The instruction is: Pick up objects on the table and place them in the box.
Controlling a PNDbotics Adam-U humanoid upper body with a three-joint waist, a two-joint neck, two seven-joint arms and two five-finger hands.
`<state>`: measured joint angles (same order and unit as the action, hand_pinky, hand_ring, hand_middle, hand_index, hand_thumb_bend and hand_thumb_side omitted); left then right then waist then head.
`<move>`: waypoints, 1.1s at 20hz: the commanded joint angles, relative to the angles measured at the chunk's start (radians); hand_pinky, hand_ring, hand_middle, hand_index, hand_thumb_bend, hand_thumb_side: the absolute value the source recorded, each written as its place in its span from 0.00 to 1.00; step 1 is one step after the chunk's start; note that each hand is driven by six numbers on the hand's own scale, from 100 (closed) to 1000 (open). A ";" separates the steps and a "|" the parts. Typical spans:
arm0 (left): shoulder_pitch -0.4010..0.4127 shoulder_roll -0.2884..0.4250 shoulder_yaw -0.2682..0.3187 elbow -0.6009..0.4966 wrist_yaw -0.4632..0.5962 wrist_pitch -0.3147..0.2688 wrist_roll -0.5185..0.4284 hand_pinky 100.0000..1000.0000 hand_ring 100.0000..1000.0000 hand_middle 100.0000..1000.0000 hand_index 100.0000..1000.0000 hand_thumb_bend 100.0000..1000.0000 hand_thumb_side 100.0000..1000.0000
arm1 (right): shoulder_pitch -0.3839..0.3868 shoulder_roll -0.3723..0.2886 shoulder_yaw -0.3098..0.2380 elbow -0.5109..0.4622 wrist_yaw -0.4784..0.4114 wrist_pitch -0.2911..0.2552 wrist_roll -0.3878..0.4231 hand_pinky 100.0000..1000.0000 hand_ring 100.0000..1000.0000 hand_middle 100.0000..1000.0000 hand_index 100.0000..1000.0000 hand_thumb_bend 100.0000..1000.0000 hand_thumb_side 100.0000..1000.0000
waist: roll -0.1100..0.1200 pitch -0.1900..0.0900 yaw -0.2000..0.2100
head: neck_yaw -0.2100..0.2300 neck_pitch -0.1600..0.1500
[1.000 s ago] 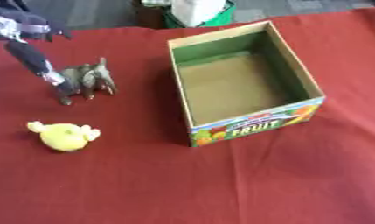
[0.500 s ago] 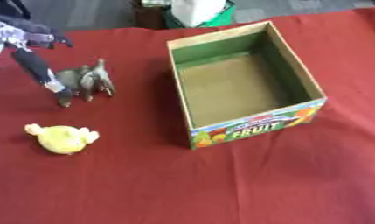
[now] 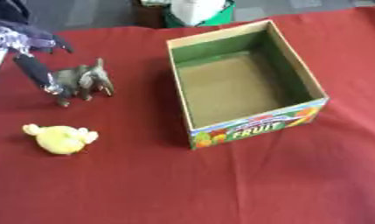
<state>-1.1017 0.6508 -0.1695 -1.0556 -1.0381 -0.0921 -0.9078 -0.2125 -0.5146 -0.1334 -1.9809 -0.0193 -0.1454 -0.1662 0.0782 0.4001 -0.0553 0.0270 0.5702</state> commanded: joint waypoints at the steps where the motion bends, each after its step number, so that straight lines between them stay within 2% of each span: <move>1: -0.025 0.016 0.017 0.001 0.005 0.009 0.001 0.88 0.91 0.99 1.00 0.53 0.34 | -0.011 -0.018 -0.003 -0.019 0.006 -0.001 0.003 0.64 0.74 0.60 0.79 0.00 1.00 | -0.003 -0.016 -0.002 | 0.005 -0.014; 6: -0.027 0.011 0.012 0.014 0.026 0.017 0.001 0.88 0.90 0.98 1.00 0.53 0.34 | -0.013 -0.016 -0.003 -0.019 0.008 -0.001 0.004 0.64 0.74 0.60 0.79 0.00 1.00 | -0.002 -0.007 -0.006 | 0.007 -0.017; 11: -0.021 0.012 0.005 0.034 -0.016 0.022 0.001 0.88 0.90 0.96 1.00 0.51 0.32 | -0.016 -0.014 -0.003 -0.019 0.006 -0.004 0.002 0.64 0.74 0.59 0.79 0.00 1.00 | -0.001 0.001 -0.010 | 0.011 -0.022; 16: -0.016 0.009 0.008 0.051 -0.075 0.018 0.001 0.86 0.86 0.89 1.00 0.35 0.26 | -0.019 -0.012 -0.003 -0.019 0.003 -0.009 0.002 0.64 0.74 0.59 0.79 0.00 1.00 | -0.002 0.006 -0.014 | 0.016 -0.026; 20: -0.016 0.002 0.019 0.042 -0.088 0.020 0.002 0.81 0.80 0.78 0.90 0.17 0.20 | -0.019 -0.010 -0.003 -0.019 0.001 -0.010 0.002 0.64 0.74 0.59 0.79 0.00 1.00 | -0.004 0.009 -0.015 | 0.017 -0.027; 22: -0.014 -0.003 0.024 0.034 -0.069 0.024 0.015 0.81 0.79 0.76 0.88 0.16 0.21 | -0.018 -0.009 -0.004 -0.019 0.001 -0.008 0.002 0.64 0.74 0.59 0.79 0.00 1.00 | -0.005 0.010 -0.014 | 0.017 -0.026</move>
<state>-1.1012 0.6318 -0.1588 -1.0033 -1.1109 -0.0695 -0.9001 -0.2214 -0.5092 -0.1291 -1.9809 -0.0185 -0.1516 -0.1643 0.0779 0.4293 -0.0685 0.0419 0.5532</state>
